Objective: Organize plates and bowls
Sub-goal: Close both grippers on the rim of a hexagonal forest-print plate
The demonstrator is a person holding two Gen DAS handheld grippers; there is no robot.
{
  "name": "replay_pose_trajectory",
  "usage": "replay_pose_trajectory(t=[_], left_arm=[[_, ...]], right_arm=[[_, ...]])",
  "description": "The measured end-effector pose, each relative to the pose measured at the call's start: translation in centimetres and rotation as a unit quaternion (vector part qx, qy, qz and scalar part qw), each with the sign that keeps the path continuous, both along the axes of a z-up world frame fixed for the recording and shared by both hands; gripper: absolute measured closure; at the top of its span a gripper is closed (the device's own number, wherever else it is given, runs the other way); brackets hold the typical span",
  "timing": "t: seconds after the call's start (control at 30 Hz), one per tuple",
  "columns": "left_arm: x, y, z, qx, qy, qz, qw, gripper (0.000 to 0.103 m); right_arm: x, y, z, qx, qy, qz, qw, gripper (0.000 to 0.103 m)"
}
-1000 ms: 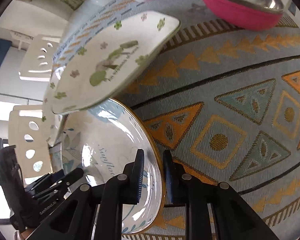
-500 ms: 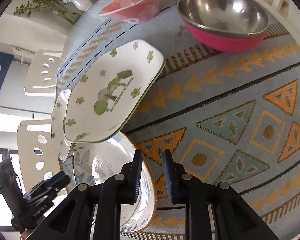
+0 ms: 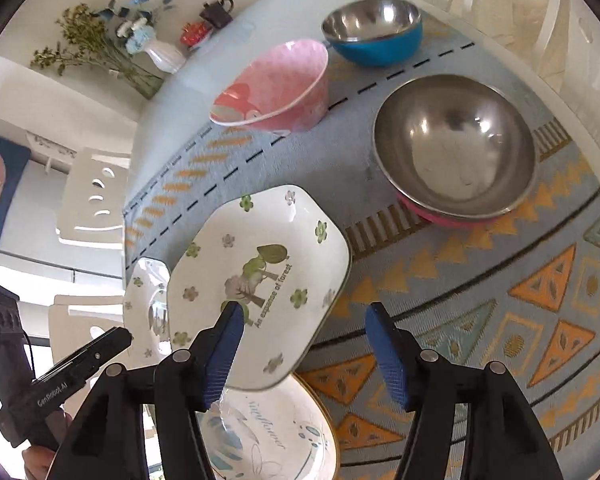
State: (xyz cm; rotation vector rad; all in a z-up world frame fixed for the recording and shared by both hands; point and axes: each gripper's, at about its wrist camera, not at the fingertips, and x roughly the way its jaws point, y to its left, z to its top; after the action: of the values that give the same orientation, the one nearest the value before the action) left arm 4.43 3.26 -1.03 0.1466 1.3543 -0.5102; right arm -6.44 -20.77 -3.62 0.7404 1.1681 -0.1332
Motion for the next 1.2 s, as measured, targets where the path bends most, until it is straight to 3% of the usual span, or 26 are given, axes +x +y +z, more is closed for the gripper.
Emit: replay_pose_trajectory(t=[0.43,0.93,1.2], left_arm=[[1.0,-1.1,-2.9,-0.025,0.04,-0.018,0.9987,0.064],[1.7,-2.8,-5.6,-0.011,0.052,-0.043,0.9977,0.066],[2.0,-3.4,-6.6,0.004,0.047,-0.045,0.9979,0.07]], right_arm=[[3.7,-0.2,-3.9,-0.011,0.047,0.002,0.999,0.042],[5.0,-0.3,-6.1,-0.005,0.064,-0.001,0.998,0.042],[5.1,-1.0,-6.5,-0.013,0.074,0.001,0.997,0.049]])
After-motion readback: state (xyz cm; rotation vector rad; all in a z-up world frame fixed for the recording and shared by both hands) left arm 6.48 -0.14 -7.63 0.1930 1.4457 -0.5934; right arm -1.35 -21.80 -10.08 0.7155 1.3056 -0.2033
